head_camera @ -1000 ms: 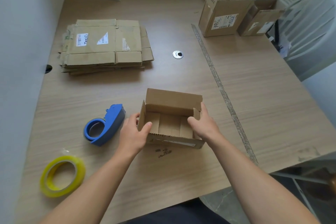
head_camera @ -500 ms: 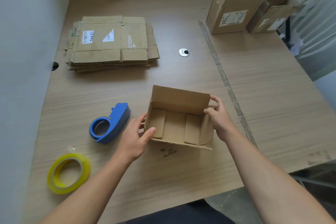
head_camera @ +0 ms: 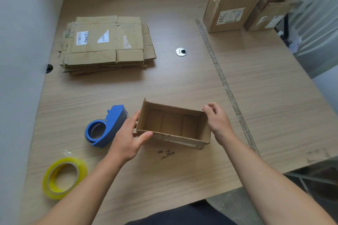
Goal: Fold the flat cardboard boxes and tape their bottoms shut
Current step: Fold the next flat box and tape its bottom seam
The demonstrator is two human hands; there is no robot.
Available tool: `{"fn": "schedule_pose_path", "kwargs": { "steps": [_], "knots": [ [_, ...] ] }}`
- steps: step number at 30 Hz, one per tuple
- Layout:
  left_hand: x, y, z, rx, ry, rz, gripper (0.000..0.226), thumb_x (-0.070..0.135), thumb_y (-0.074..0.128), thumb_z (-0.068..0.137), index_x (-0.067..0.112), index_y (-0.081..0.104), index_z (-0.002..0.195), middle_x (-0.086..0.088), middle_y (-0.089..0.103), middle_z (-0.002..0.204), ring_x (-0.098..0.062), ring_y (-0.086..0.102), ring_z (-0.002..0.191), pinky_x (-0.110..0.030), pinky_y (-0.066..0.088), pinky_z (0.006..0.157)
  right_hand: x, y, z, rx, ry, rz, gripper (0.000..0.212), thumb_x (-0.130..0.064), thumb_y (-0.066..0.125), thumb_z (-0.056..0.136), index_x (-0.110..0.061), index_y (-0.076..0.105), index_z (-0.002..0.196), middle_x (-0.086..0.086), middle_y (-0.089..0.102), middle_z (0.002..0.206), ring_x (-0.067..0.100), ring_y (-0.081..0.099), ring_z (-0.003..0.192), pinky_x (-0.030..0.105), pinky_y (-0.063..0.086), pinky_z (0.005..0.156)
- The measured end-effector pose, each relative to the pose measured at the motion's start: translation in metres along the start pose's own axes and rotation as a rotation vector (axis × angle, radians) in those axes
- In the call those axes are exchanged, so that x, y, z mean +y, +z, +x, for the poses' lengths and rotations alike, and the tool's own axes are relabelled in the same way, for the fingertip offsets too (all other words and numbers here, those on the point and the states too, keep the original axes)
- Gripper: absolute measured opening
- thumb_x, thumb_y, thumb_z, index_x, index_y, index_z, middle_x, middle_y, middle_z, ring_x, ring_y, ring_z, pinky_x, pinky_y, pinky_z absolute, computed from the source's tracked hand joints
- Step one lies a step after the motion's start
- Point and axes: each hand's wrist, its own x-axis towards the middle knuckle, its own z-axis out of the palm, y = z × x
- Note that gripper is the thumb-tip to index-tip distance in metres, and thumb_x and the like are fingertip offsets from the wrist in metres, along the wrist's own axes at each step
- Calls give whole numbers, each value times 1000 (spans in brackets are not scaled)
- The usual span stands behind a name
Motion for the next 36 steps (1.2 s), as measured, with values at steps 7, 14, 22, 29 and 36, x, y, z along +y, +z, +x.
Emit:
{"fn": "schedule_pose_path", "kwargs": {
  "steps": [7,14,22,29,36],
  "knots": [
    [1,1,0,1,-29,-1,77,41,73,86,47,30,149,22,46,135,24,39,117,-2,38,83,-1,-3,-6,-67,-20,80,24,-37,50,103,-24,67,113,-13,66,112,6,57,112,19,41,87],
    [-1,0,-2,-12,-36,-15,81,42,76,83,35,34,152,23,43,143,15,38,127,7,30,86,0,-14,-16,-110,-16,110,39,-43,47,103,-30,53,140,-15,54,138,-1,50,126,34,42,106],
    [0,-7,-2,-54,-18,-49,73,60,71,74,55,39,140,24,56,130,7,51,120,-11,41,91,8,-25,-25,-94,6,137,40,-47,42,103,-33,51,140,-12,54,140,5,51,127,35,51,92],
    [-9,0,-6,-100,-106,-114,46,49,75,70,53,57,113,23,65,112,4,60,108,-25,49,89,45,-46,-49,-139,154,221,25,-19,56,100,-33,63,119,-3,69,118,17,63,117,42,53,92],
    [-2,12,0,-36,-95,-135,35,23,78,84,34,62,113,18,66,106,9,59,101,-11,45,80,53,-33,-76,-431,37,-36,78,-27,78,77,-37,42,145,-24,55,138,-2,46,132,23,42,103]
  ]
}}
